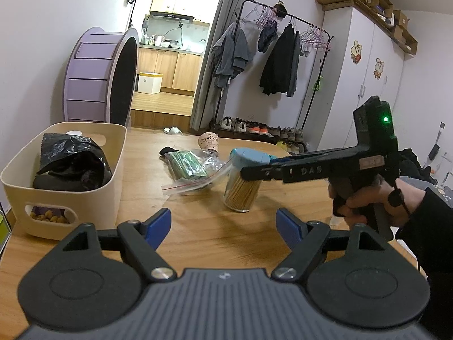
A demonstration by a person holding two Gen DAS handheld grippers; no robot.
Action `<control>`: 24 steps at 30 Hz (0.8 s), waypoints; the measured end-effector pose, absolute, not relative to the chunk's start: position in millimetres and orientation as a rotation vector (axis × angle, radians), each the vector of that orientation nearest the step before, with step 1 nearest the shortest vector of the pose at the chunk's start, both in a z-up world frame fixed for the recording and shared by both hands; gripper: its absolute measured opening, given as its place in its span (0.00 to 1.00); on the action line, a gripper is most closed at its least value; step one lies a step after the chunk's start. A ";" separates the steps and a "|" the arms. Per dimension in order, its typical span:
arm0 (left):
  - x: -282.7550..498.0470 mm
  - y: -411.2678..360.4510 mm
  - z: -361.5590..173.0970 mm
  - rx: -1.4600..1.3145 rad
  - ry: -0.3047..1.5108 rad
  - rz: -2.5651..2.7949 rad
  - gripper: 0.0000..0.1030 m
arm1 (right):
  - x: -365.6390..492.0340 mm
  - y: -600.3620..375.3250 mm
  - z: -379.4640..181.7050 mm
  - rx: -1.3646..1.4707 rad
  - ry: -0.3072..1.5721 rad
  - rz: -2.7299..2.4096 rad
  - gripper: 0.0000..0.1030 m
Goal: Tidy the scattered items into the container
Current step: 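Move the right gripper to the toothpick jar with blue lid, then close the right gripper around the toothpick jar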
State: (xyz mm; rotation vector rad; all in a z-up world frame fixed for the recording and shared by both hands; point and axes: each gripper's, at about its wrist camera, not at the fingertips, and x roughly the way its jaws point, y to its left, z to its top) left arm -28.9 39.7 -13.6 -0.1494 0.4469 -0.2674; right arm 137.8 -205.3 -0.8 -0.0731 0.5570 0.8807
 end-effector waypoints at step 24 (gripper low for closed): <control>-43.1 56.1 -3.8 -0.170 0.399 -0.241 0.78 | 126.0 -205.5 22.0 0.006 0.483 0.830 0.47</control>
